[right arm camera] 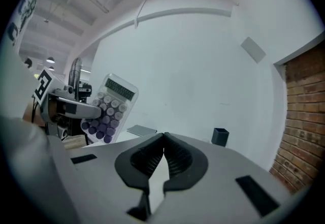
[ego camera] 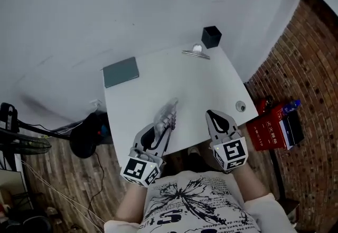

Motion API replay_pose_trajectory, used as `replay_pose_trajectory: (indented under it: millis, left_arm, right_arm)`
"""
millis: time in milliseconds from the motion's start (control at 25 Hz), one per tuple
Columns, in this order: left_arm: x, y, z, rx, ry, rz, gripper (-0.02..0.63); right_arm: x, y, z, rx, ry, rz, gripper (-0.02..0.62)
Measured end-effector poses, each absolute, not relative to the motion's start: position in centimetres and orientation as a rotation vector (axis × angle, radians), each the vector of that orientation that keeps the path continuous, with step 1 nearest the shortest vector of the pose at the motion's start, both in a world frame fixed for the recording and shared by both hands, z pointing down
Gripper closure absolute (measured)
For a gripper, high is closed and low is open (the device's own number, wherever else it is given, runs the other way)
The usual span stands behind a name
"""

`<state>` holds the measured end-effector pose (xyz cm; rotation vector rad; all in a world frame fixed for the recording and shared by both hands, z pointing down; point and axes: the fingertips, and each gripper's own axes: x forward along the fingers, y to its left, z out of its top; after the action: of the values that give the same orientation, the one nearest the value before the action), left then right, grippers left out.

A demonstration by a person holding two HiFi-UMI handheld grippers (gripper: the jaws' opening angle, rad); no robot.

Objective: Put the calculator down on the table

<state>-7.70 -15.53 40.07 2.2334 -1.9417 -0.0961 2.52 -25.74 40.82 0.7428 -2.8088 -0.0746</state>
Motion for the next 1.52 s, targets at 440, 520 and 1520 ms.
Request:
replay_pose_trajectory:
  millis: [440,520,1520]
  left_arm:
    - [-9.5,-26.7,48.9,1.883,-1.968,-0.093,0.468]
    - [-9.7,-28.5,51.2,1.833,-1.934,-0.106,0.468]
    - [-12.7,-34.9,63.4,1.398,-1.74,-0.131,0.442]
  right_arm:
    - [-2.7,-36.9,45.9,0.375,-2.815,-0.039,0.581]
    - [-3.2,-38.3,47.5,0.34,-2.802,-0.029,0.581]
    - [-6.6,-44.9,57.0,0.157,-2.676,0.131,0.581]
